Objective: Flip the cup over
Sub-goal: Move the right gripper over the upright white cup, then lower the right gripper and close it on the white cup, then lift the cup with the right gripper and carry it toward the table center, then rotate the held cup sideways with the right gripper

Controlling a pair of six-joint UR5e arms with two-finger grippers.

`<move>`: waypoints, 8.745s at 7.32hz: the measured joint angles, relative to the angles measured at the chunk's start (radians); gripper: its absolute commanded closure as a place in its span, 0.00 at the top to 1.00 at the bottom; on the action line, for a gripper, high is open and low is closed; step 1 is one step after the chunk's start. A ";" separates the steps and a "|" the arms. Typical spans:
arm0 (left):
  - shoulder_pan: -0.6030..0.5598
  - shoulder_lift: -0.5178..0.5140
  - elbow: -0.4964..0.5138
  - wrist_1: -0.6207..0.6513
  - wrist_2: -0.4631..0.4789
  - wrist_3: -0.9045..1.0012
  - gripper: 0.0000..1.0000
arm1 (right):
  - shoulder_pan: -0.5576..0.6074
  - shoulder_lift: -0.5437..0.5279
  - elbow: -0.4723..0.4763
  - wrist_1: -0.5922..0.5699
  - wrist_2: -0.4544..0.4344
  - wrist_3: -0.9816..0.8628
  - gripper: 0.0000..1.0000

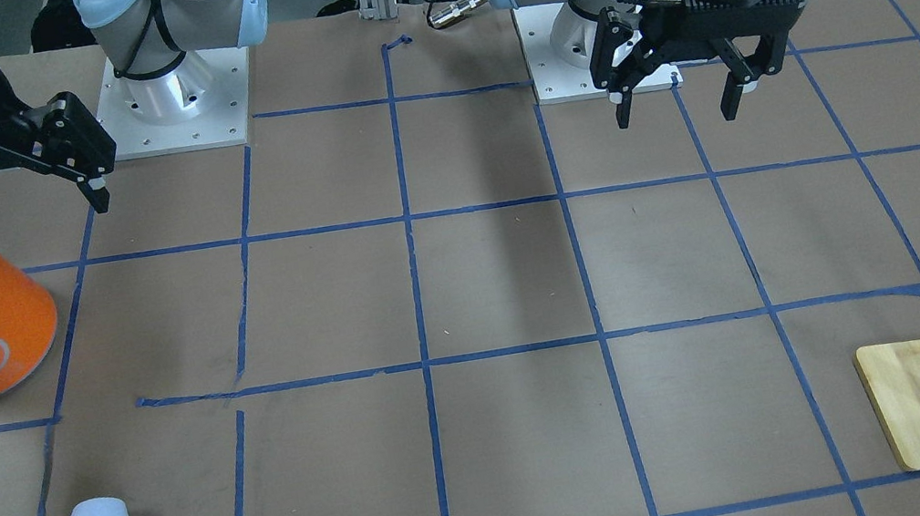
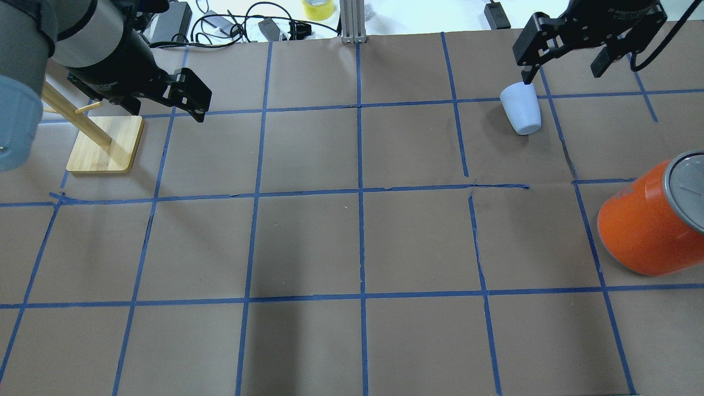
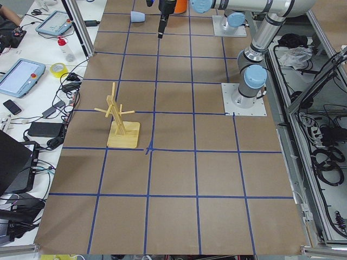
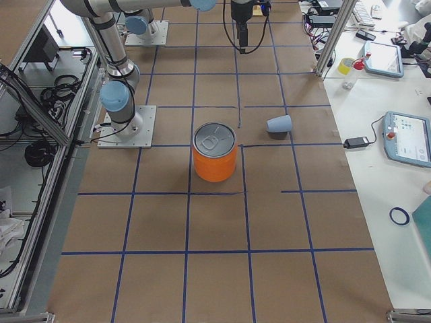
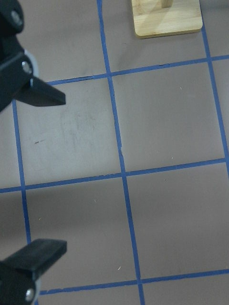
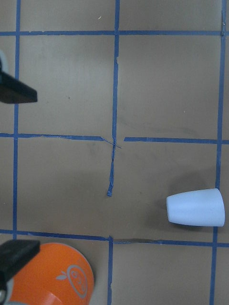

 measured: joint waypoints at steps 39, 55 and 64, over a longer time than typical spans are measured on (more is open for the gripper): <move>-0.001 0.000 0.000 0.000 -0.003 0.000 1.00 | -0.121 0.636 0.103 -0.922 0.030 -0.187 0.25; -0.006 -0.003 -0.002 -0.027 -0.064 -0.159 1.00 | 0.464 0.631 0.068 -0.837 0.064 0.561 0.24; -0.007 0.008 -0.012 -0.107 -0.052 -0.170 1.00 | 0.486 0.633 0.081 -0.836 0.019 -0.018 0.11</move>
